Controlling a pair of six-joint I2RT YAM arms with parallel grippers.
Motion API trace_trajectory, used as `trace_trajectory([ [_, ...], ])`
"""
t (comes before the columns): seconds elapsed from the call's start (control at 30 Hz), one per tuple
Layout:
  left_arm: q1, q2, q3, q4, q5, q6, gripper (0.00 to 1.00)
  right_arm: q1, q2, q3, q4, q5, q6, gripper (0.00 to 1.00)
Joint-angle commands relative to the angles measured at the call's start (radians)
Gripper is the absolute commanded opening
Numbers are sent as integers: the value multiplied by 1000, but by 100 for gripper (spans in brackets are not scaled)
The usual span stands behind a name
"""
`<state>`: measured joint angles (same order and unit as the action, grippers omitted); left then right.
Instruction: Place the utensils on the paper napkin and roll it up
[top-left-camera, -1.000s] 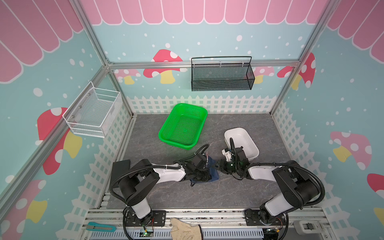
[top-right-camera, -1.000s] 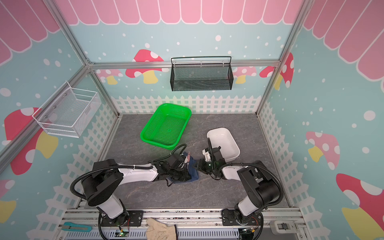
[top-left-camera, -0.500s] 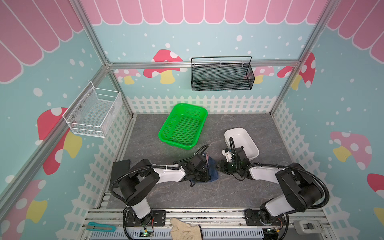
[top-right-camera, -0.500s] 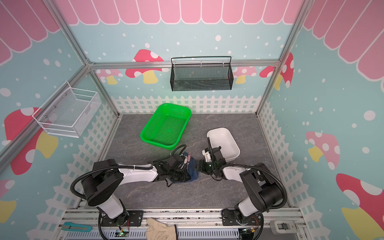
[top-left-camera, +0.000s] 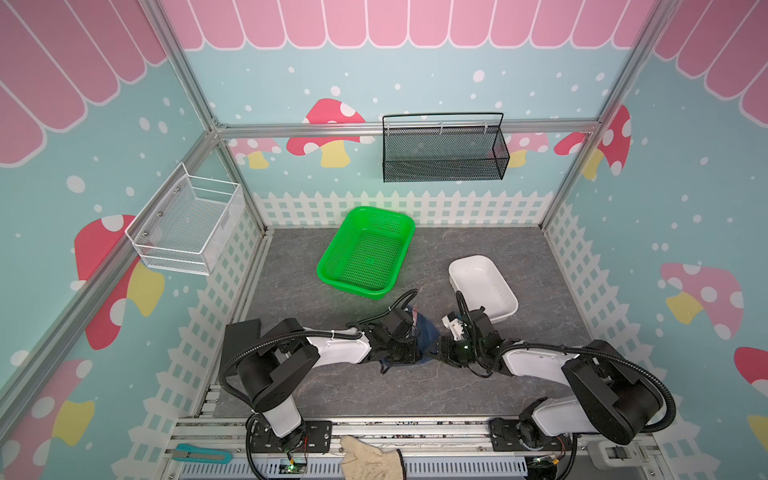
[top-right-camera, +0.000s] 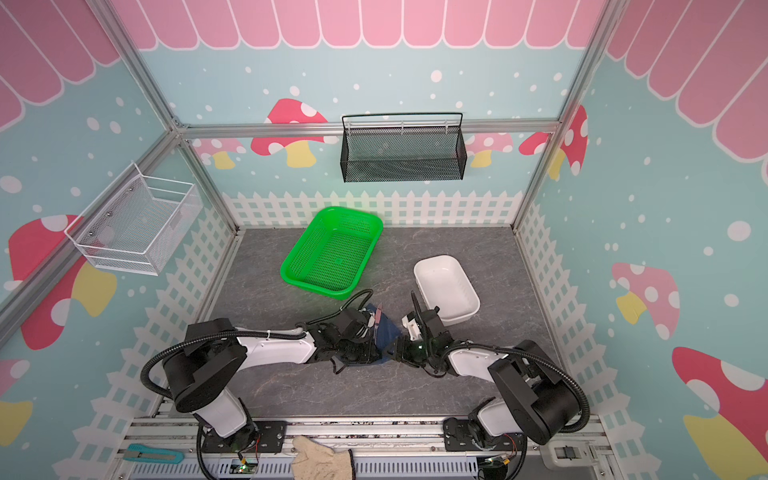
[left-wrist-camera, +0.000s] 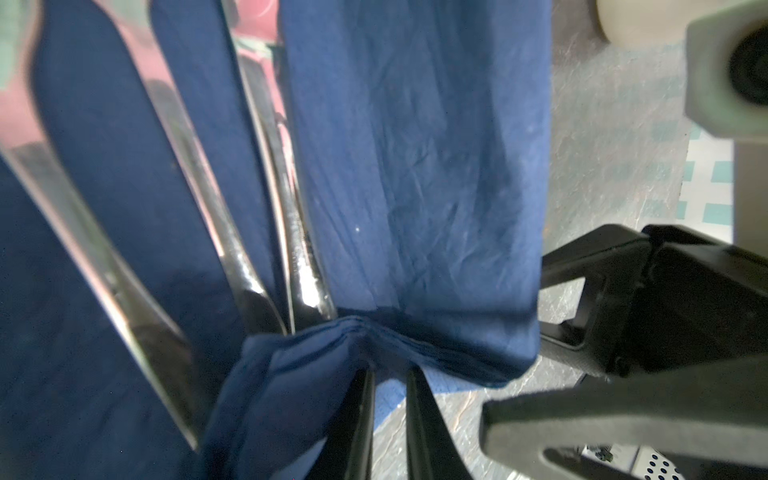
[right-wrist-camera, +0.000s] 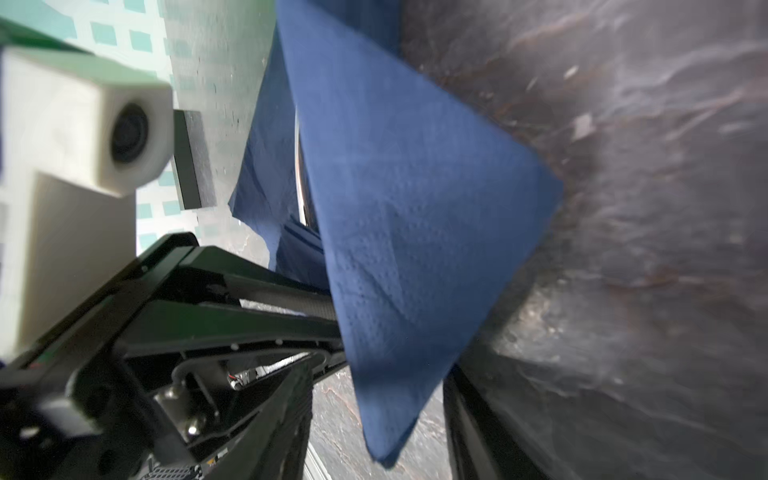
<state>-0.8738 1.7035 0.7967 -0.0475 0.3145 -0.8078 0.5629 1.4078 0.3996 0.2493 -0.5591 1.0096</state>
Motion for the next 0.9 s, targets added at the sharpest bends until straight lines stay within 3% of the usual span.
trace_trajectory([
  [0.0, -5, -5, 1, 13, 1, -11, 19, -8, -27, -16, 91, 62, 61, 53],
  [0.43, -5, -13, -2, 19, -2, -14, 19, -57, 33, -55, 419, -19, 196, 53],
  [0.57, -5, -15, -4, 20, -3, -13, 19, -58, 22, -58, 367, -19, 173, 53],
  [0.87, -5, -23, -7, 17, -9, -14, 19, -52, -120, -69, 42, 62, 130, 53],
])
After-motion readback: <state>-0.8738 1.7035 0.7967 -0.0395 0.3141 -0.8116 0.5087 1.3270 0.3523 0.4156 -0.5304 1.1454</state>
